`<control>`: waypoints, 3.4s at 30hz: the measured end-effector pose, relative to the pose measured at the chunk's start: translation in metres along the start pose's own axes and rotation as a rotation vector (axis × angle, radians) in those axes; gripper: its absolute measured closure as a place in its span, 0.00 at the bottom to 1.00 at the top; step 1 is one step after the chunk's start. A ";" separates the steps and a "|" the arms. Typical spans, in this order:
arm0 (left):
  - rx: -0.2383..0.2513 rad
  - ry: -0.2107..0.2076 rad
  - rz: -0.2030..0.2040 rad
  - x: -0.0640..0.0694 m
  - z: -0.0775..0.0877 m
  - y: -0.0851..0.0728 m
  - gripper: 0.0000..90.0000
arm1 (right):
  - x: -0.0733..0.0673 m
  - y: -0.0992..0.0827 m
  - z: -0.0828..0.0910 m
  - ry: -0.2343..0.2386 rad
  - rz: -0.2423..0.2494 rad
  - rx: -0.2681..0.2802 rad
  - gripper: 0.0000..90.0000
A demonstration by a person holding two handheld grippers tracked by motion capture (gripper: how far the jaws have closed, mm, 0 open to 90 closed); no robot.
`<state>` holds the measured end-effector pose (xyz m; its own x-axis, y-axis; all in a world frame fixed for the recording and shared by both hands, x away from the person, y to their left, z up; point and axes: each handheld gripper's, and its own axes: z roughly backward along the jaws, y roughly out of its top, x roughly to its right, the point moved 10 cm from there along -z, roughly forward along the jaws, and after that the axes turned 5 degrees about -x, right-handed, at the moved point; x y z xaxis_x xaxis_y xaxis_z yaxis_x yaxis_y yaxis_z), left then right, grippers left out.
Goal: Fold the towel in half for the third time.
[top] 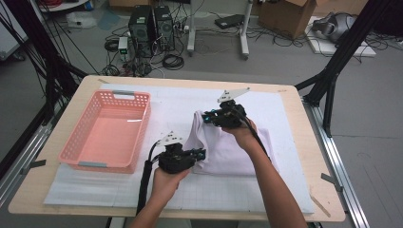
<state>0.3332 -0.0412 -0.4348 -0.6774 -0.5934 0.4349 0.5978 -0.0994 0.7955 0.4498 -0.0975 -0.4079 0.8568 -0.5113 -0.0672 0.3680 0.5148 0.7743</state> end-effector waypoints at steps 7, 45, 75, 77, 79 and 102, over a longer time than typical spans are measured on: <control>-0.017 -0.016 -0.016 0.020 -0.029 0.007 0.93 | 0.017 -0.017 0.026 -0.035 -0.020 0.020 0.90; 0.027 0.121 -0.128 -0.040 0.015 -0.024 0.44 | 0.083 -0.151 0.129 -0.354 -0.266 -0.006 0.58; 0.031 0.154 -0.120 -0.054 0.030 -0.036 0.44 | 0.017 -0.208 0.154 -0.407 -0.417 -0.009 0.61; 0.032 0.153 -0.118 -0.054 0.030 -0.036 0.44 | 0.017 -0.204 0.150 -0.406 -0.414 0.001 0.56; 0.031 0.154 -0.116 -0.054 0.030 -0.037 0.44 | 0.020 -0.209 0.139 -0.403 -0.422 -0.028 0.58; 0.036 0.167 -0.114 -0.059 0.034 -0.037 0.44 | 0.019 -0.135 0.090 -0.306 -0.298 -0.019 0.58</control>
<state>0.3362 0.0245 -0.4753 -0.6576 -0.7044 0.2673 0.5036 -0.1471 0.8513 0.3841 -0.2386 -0.4569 0.5665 -0.8186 -0.0943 0.5924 0.3250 0.7372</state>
